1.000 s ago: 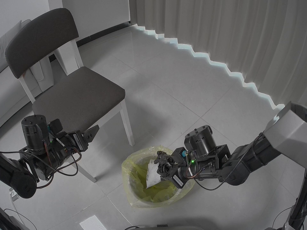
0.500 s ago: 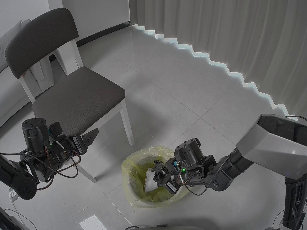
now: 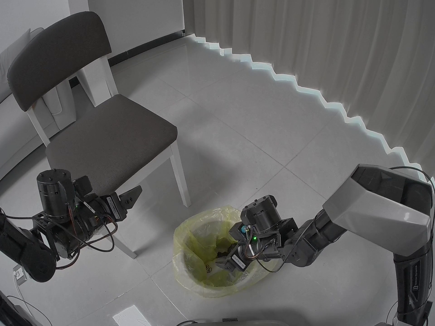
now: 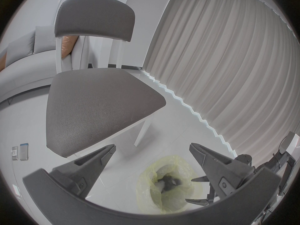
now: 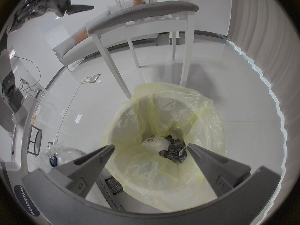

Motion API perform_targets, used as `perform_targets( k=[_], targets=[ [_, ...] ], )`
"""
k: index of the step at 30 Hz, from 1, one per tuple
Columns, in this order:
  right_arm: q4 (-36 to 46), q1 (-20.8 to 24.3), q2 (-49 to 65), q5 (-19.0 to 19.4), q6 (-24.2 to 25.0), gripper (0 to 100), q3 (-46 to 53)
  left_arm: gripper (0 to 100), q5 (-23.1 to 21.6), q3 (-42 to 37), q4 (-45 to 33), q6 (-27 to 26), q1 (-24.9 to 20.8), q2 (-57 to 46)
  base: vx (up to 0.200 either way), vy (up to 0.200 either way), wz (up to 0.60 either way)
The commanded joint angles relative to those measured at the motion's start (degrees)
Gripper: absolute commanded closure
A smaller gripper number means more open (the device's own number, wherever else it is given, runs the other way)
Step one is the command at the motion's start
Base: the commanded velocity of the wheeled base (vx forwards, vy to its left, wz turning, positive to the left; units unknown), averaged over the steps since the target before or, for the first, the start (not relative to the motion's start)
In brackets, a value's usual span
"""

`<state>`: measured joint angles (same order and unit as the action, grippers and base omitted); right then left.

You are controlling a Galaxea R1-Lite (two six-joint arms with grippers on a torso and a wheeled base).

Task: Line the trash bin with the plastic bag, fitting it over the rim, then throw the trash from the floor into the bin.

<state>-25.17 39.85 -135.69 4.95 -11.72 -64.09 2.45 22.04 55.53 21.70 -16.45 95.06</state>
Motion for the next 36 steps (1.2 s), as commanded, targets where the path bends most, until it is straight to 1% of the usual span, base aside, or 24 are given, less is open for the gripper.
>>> perform_targets(
  k=[1, 2, 3, 4, 5, 6, 7, 8, 11, 14, 19, 24, 28, 30, 33, 36],
  targets=[
    [0.48, -2.94, 4.21, 0.50, 0.38, 0, 0.89, 0, 0.10, -0.42, 0.11, 0.27, 0.01, 0.65, 0.000, 0.000, 0.00],
    [0.48, -3.11, 4.30, 0.59, 0.38, 0, 0.98, 0, 0.01, -0.42, 0.19, 0.27, 0.01, 0.74, 0.000, 0.000, 0.00],
    [0.56, -5.22, 5.26, 1.47, 0.11, 0, 1.95, 0, 0.01, -0.68, 0.11, 0.80, 0.01, 0.74, 0.000, 0.000, 0.00],
    [0.56, -5.22, 5.26, 1.47, 0.11, 0, 1.95, 0, 0.01, -0.68, 0.11, 0.80, 0.01, 0.74, 0.000, 0.000, 0.00],
    [0.56, -7.42, 5.79, 1.91, -0.15, 0, 3.27, 0, 0.01, -0.77, 0.11, 0.98, 0.10, 0.74, 0.000, 0.000, 0.00],
    [0.56, -8.39, 5.88, 1.91, -0.33, 0, 4.06, 0, 0.01, -0.95, 0.11, 0.98, 0.10, 0.83, 0.000, 0.000, 0.00],
    [0.56, -8.39, 5.88, 1.91, -0.33, 0, 4.06, 0, 0.01, -0.95, 0.11, 0.98, 0.10, 0.83, 0.000, 0.000, 0.00],
    [0.48, -10.32, 5.79, 1.99, -0.85, 0, 5.55, 0, 0.01, -1.12, 0.19, 1.06, 0.36, 1.00, 0.000, 0.000, 0.00],
    [0.48, -13.66, 5.18, 1.99, -3.14, 0, 6.69, 0, 0.01, -1.30, 0.19, 1.06, 0.98, 1.27, 0.000, 0.000, 0.00],
    [0.30, -15.68, 2.98, 2.08, -4.63, 0, 6.78, 0, 0.01, -1.65, 0.28, 1.06, 0.98, 1.53, 0.000, 0.000, 0.00],
    [0.56, -15.94, -0.36, 1.99, -4.81, 0, 5.29, 0, 0.01, -1.83, 1.60, 1.06, 0.98, 2.50, 0.000, 0.000, 0.00],
    [1.00, -15.94, -4.32, 1.99, -4.90, 0, 1.51, 0, 0.10, -1.74, 2.57, 1.06, 0.98, 3.55, 0.000, 0.000, 0.00],
    [3.73, -16.30, -6.16, 1.99, -5.42, 0, -1.83, 0, 0.01, -1.74, 2.66, 1.06, 1.06, 4.08, 0.000, 0.000, 0.00],
    [9.97, -17.53, -8.10, 1.91, -6.39, 0, -7.37, 0, 0.01, -1.74, 3.09, 1.06, 1.68, 5.05, 0.000, 0.000, 0.00],
    [16.03, -18.76, -10.38, 1.82, -7.53, 0, -13.52, 0, -0.17, -1.74, 4.33, 1.06, 2.03, 6.28, 0.000, 0.000, 0.00],
    [19.46, -19.28, -11.61, 1.82, -7.44, 0, -17.65, 0, -0.17, -1.91, 5.73, 0.98, 2.65, 7.33, 0.000, 0.000, 0.00]
  ],
)
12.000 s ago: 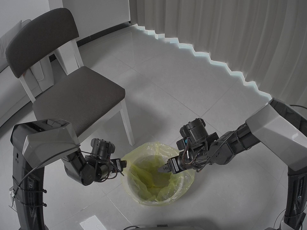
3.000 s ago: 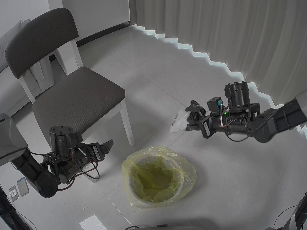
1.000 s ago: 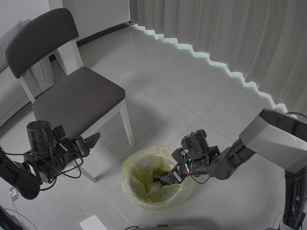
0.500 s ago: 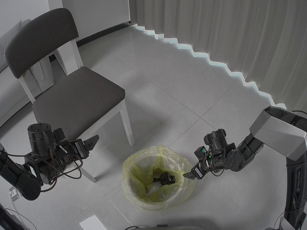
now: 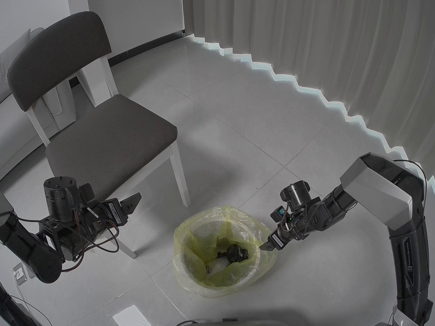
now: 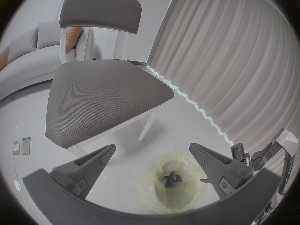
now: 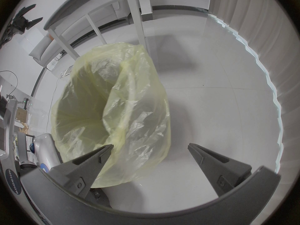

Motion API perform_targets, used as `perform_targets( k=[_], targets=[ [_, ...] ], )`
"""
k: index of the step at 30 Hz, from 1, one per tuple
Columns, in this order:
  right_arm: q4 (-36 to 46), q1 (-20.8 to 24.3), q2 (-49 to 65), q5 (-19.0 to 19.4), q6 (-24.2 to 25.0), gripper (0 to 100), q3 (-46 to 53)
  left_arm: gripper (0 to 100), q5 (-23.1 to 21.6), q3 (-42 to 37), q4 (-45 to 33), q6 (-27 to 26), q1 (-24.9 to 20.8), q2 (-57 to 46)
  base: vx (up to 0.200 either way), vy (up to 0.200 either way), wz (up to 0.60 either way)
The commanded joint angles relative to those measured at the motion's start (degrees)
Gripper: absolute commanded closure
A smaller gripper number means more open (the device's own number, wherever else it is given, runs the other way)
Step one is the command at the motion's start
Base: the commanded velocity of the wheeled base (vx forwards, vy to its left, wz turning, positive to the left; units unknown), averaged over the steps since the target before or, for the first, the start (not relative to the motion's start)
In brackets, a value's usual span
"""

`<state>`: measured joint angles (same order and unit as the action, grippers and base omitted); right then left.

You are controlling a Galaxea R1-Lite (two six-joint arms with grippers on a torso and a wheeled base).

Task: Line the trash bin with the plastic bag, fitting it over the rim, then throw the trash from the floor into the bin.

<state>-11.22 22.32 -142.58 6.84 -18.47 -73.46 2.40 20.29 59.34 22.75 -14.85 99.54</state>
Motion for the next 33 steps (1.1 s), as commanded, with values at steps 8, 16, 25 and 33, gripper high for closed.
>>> perform_targets(
  k=[8, 16, 25, 33],
  targets=[
    [6.38, -1.75, -5.34, -0.07, -1.13, 0, -10.91, 0, -1.26, 0.46, 4.99, -0.16, 1.66, 6.55, 0.000, 0.000, 0.00],
    [19.39, -1.67, -9.29, -0.07, -1.22, 0, -22.96, 0, -1.08, 1.34, 8.60, -0.16, -0.71, 12.26, 0.000, 0.000, 0.00],
    [28.97, -1.05, -14.04, -0.07, -1.31, 0, -36.75, 0, -0.91, 2.13, 10.44, -0.16, -2.55, 15.42, 0.000, 0.000, 0.00],
    [30.73, -1.05, -15.53, -0.16, -0.69, 0, -41.06, 0, -1.00, 1.95, 10.97, -0.25, -2.73, 16.22, 0.000, 0.000, 0.00]
  ],
)
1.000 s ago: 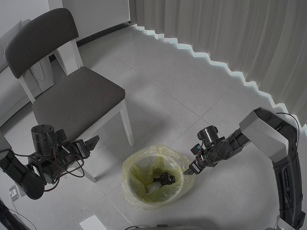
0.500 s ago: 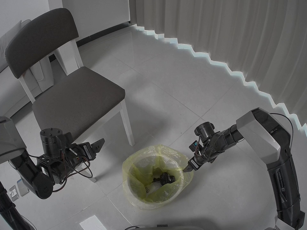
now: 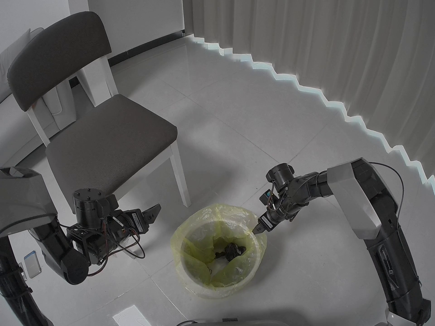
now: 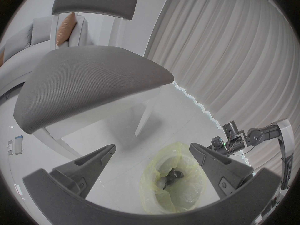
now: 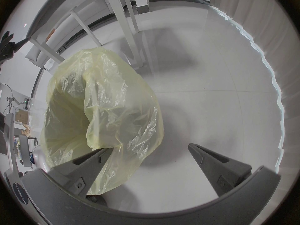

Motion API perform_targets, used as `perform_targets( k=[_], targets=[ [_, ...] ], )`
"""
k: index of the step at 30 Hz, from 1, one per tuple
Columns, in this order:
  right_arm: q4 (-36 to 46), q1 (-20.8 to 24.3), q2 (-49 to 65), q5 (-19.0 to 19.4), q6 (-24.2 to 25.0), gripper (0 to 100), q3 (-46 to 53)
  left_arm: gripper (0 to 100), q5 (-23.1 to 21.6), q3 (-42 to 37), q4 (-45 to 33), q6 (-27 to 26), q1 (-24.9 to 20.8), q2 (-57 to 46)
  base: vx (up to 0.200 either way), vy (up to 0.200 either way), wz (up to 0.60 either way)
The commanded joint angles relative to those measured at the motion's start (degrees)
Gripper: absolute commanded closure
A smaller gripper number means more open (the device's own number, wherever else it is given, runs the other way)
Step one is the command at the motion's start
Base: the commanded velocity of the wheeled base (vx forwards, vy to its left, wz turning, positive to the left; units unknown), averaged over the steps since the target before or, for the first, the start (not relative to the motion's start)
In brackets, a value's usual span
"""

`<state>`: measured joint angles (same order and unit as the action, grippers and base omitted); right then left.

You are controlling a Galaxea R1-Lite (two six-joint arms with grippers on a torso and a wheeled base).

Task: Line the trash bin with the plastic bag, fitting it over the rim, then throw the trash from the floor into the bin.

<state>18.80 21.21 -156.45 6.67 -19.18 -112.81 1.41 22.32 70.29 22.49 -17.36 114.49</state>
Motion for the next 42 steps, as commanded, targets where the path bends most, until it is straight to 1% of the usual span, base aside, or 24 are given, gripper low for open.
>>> perform_targets(
  k=[1, 5, 8, 10, 16, 18, 24, 25, 27, 28, 32, 42],
  targets=[
    [1.15, 0.06, -1.75, -0.08, 0.02, 0, -1.78, 0, 0.08, -0.08, 0.11, 0.01, -0.22, 1.35, 0.000, 0.000, 0.00],
    [6.95, 0.06, -2.63, -0.78, 0.02, 0, -1.78, 0, 0.17, 0.09, 0.11, 0.10, -0.92, 1.79, 0.000, 0.000, 0.00],
    [11.79, 0.06, -3.07, -0.78, -0.95, 0, -1.78, 0, 0.17, 0.18, 0.11, 0.01, -1.19, 1.79, 0.000, 0.000, 0.00],
    [13.28, 0.06, -3.24, -0.69, -0.86, 0, -1.78, 0, 0.17, 0.44, 0.11, 0.01, -1.10, 1.79, 0.000, 0.000, 0.00],
    [12.58, -0.03, -2.98, -0.69, -0.42, 0, -1.78, 0, 0.17, 0.62, 0.11, 0.01, -1.19, 2.31, 0.000, 0.000, 0.00],
    [12.67, -0.12, -2.45, -1.22, -0.42, 0, -1.78, 0, 0.08, 0.71, 0.11, 0.01, -1.36, 2.66, 0.000, 0.000, 0.00],
    [12.67, -1.17, 3.52, -1.83, -0.34, 0, -1.78, 0, -0.10, 2.29, 0.11, 0.01, -1.98, 6.00, 0.000, 0.000, 0.00],
    [12.67, -1.61, 6.34, -1.83, -0.34, 0, -1.78, 0, 0.08, 3.69, 0.11, -0.26, -2.15, 8.55, 0.000, 0.000, 0.00],
    [12.58, -1.96, 8.45, -1.83, -0.34, 0, -0.57, 0, 0.26, 4.84, 0.11, -0.34, -2.42, 10.49, 0.000, 0.000, 0.00],
    [12.49, -2.49, 10.91, -1.83, -0.42, 0, 1.89, 0, 0.26, 6.07, 0.11, -0.52, -2.42, 12.24, 0.000, 0.000, 0.00],
    [11.61, -3.11, 12.66, -1.92, -0.42, 0, 5.41, 0, 0.26, 7.47, 0.02, -0.43, -2.68, 13.91, 0.000, 0.000, 0.00],
    [3.44, -4.07, 17.59, -2.01, -0.42, 0, 15.78, 0, -0.10, 15.65, -2.18, -2.80, -1.89, 22.26, 0.000, 0.000, 0.00]
  ],
)
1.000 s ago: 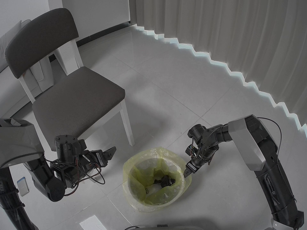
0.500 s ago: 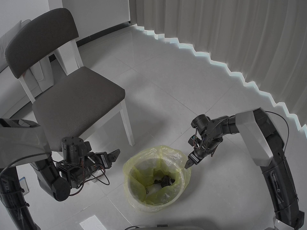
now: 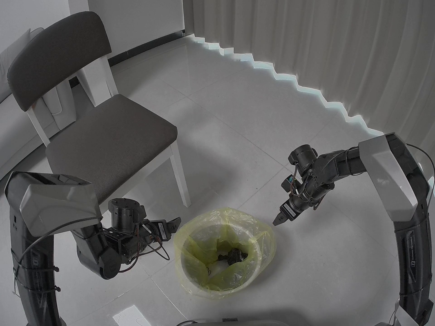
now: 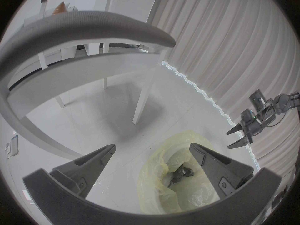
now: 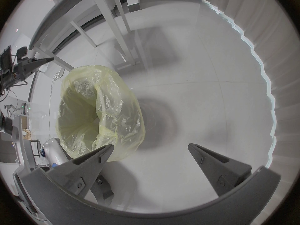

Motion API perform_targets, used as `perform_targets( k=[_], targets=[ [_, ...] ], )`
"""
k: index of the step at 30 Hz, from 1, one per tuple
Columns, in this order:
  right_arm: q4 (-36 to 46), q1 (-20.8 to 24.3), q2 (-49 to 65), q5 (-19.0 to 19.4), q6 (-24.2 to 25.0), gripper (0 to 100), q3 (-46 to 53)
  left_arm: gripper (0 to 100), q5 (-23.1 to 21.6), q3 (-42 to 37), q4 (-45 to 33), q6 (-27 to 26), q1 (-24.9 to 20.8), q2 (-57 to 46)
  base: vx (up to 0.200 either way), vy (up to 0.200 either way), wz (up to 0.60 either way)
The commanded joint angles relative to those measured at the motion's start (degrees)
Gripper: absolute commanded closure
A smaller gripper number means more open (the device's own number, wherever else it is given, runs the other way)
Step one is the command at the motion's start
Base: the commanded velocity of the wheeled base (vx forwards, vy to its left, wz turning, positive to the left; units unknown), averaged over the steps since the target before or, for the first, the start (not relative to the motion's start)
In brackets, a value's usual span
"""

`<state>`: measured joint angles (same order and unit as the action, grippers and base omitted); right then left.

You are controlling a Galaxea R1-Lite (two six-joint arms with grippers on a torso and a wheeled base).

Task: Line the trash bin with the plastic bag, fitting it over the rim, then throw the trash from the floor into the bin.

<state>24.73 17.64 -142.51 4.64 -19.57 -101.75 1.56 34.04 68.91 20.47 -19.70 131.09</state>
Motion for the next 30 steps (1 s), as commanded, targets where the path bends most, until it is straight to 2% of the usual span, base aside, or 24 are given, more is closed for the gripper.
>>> perform_targets(
  k=[1, 6, 7, 12, 18, 30],
  targets=[
    [-3.03, -0.50, 3.55, -0.07, -0.03, 0, 4.99, 0, -0.33, 4.37, -1.06, -0.78, 0.45, 6.11, 0.000, 0.000, 0.00],
    [-9.44, 0.29, -1.02, -1.48, 0.32, 0, 4.46, 0, -0.33, 4.02, -0.36, -0.78, 0.36, 6.81, 0.000, 0.000, 0.00],
    [-12.87, 0.73, -3.39, -1.92, 0.32, 0, 3.67, 0, -0.33, 3.41, -0.10, -0.69, 0.45, 6.29, 0.000, 0.000, 0.00],
    [-20.96, 2.05, -10.25, -1.92, 1.81, 0, -0.46, 0, -0.33, 0.77, -0.10, -0.60, 1.51, 3.65, 0.000, 0.000, 0.00],
    [-21.22, 3.10, -13.67, -1.22, 4.27, 0, -5.56, 0, -0.33, -0.99, 1.57, -0.25, 2.12, 2.51, 0.000, 0.000, 0.00],
    [-19.90, 4.07, -13.94, 1.07, 4.80, 0, -7.14, 0, -0.33, -4.94, 5.79, -0.25, 2.47, 2.77, 0.000, 0.000, 0.00]
  ],
)
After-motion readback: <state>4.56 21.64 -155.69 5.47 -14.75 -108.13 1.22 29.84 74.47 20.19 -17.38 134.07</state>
